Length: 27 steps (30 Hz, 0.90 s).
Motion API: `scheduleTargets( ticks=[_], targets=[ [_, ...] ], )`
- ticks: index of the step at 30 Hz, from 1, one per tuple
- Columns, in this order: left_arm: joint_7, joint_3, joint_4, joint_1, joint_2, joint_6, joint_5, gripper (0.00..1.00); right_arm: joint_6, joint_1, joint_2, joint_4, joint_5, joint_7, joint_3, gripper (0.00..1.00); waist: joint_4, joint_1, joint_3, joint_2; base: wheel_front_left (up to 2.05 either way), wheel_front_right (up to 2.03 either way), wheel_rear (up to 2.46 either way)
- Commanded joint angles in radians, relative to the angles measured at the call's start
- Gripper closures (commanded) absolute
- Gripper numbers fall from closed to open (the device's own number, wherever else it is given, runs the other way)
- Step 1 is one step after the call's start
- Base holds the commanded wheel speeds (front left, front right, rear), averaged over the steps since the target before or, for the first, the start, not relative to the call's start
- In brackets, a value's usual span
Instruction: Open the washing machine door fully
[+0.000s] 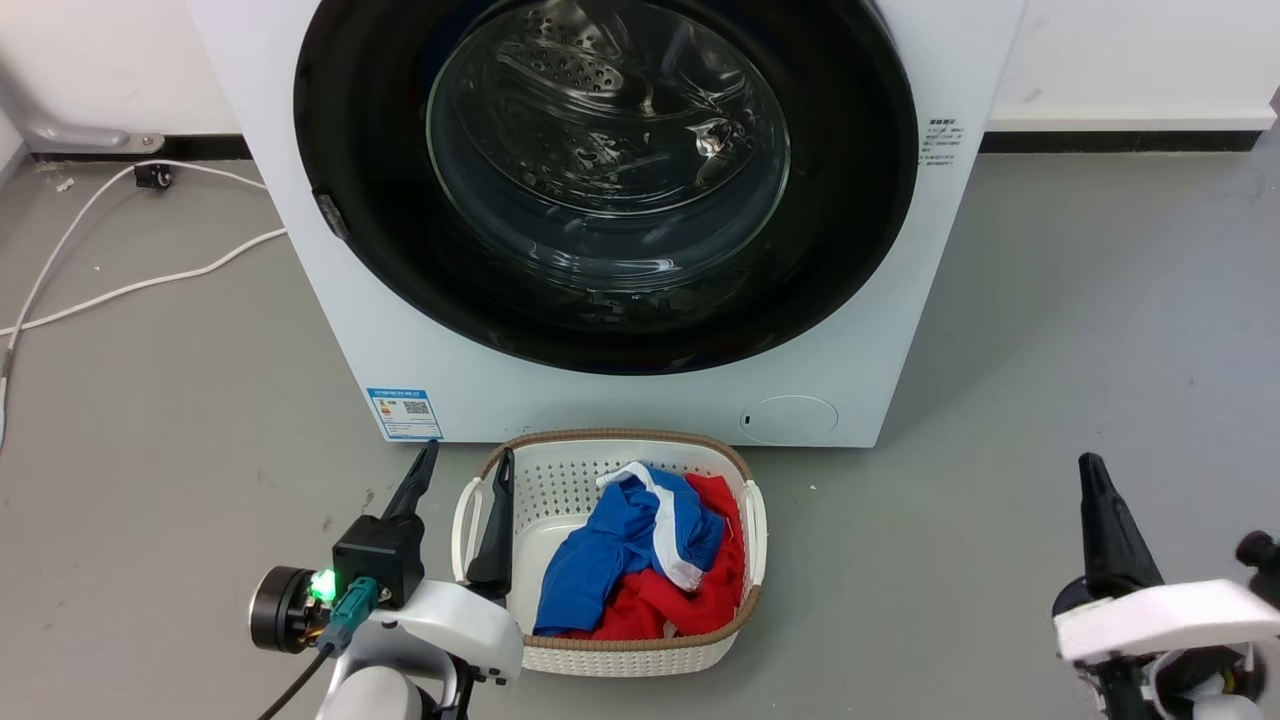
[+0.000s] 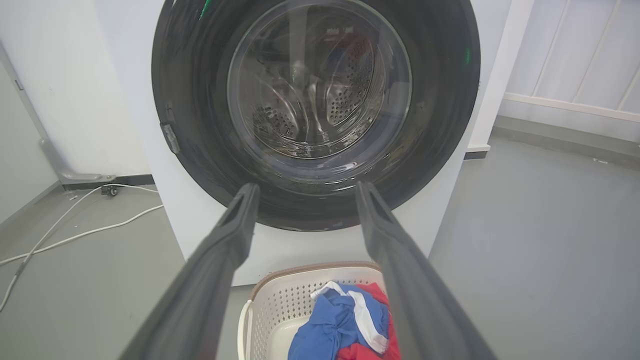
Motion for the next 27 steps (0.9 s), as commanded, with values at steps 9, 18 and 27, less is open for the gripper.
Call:
scheduleTargets(
  ticks=[9, 18, 27],
  targets=[
    [-0.003, 0.007, -0.006, -0.008, -0.004, -0.007, 0.001, 0.0, 0.0, -0.055, 0.004, 0.031, 0.956, 0.107, -0.081, 1.0, 0.0, 0.0, 0.012, 0.0, 0.0, 0.0, 0.0],
    [-0.003, 0.017, -0.037, -0.051, -0.006, -0.001, -0.012, 0.0, 0.0, -0.239, -0.081, 0.179, 1.229, 0.229, -0.14, 1.0, -0.005, 0.0, 0.098, 0.0, 0.0, 0.0, 0.0],
    [-0.003, 0.002, -0.091, -0.131, -0.007, 0.015, -0.01, 0.0, 0.0, -0.603, -0.295, 0.427, 1.241, 0.354, -0.032, 1.0, 0.016, 0.0, 0.26, 0.0, 0.0, 0.0, 0.0]
  ],
)
